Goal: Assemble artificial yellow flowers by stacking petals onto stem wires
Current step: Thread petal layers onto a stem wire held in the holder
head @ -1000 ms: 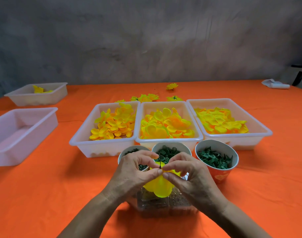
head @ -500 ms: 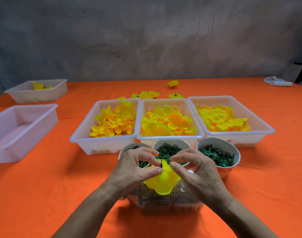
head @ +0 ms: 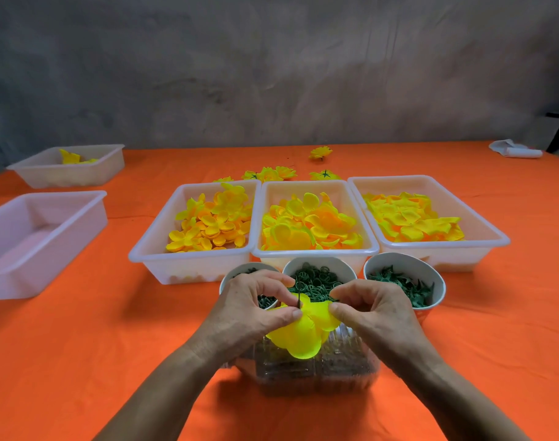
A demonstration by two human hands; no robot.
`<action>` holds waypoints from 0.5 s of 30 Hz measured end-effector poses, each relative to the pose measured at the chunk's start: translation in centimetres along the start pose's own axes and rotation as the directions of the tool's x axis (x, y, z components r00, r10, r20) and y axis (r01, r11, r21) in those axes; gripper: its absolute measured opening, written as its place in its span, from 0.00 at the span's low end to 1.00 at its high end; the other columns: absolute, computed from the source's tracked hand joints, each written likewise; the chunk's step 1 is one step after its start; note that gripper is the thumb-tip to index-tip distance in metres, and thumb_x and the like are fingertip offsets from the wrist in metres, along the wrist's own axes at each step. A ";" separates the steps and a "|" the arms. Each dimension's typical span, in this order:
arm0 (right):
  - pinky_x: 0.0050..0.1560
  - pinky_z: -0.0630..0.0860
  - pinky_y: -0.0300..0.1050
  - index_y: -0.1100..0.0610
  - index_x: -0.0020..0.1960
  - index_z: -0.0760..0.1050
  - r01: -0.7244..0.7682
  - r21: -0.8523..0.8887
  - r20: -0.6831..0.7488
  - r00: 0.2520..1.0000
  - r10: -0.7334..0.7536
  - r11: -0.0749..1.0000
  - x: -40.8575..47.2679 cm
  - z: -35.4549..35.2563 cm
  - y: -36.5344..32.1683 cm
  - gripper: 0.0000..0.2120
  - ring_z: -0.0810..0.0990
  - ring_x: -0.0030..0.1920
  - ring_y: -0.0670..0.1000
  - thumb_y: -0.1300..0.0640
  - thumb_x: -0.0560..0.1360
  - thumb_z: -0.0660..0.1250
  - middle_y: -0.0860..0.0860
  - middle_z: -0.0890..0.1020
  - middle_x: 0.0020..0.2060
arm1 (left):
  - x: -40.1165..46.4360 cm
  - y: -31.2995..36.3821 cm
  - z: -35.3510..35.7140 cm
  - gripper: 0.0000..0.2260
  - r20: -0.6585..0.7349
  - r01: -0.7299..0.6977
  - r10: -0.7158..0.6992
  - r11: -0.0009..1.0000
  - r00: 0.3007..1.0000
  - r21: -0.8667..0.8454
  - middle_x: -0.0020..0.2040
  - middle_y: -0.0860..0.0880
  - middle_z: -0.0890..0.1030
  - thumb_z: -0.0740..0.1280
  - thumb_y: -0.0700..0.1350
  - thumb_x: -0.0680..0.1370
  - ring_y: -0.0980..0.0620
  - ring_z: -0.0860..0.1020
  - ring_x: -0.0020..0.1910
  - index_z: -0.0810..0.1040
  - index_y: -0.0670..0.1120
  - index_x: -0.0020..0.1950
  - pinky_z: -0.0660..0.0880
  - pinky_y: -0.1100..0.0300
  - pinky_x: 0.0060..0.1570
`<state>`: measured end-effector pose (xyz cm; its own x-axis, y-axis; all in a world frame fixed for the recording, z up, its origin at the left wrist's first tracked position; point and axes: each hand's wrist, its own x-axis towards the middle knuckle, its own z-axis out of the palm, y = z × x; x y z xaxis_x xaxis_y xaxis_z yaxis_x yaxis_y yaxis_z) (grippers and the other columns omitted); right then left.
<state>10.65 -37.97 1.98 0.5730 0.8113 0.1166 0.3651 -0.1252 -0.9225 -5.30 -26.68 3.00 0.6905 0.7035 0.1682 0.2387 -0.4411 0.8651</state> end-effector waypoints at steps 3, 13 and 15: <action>0.36 0.75 0.39 0.55 0.39 0.82 -0.057 0.110 0.002 0.998 0.057 0.992 0.1 -0.1 -0.2 0.08 0.80 0.33 0.45 0.67 0.67 0.74 0.50 0.83 0.30 | 0.1 0.0 0.0 0.05 0.002 -0.002 0.002 1.000 1.000 0.007 0.52 0.59 0.80 0.77 0.40 0.67 0.65 0.76 0.55 0.85 0.50 0.37 0.67 0.75 0.53; 0.26 0.71 0.35 0.58 0.41 0.80 -0.182 0.258 0.057 0.983 0.174 0.949 0.3 -0.2 -0.8 0.09 0.80 0.27 0.45 0.71 0.69 0.70 0.50 0.82 0.27 | 0.1 -0.3 0.1 0.04 0.002 0.017 -0.017 1.000 1.000 -0.015 0.51 0.59 0.81 0.77 0.40 0.67 0.66 0.77 0.54 0.85 0.48 0.38 0.67 0.77 0.51; 0.27 0.72 0.35 0.57 0.40 0.80 -0.185 0.248 0.062 0.983 0.175 0.951 0.3 -0.1 -0.8 0.10 0.80 0.28 0.45 0.71 0.68 0.70 0.51 0.82 0.29 | 0.1 -0.3 0.1 0.05 0.011 0.027 -0.027 0.999 1.000 -0.028 0.51 0.60 0.81 0.77 0.40 0.67 0.67 0.76 0.53 0.85 0.49 0.37 0.67 0.77 0.51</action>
<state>10.60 -37.67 2.80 0.5817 0.8104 -0.0699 0.0589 -0.1277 -0.9901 -5.22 -26.49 2.69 0.6911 0.7091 0.1398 0.2379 -0.4058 0.8825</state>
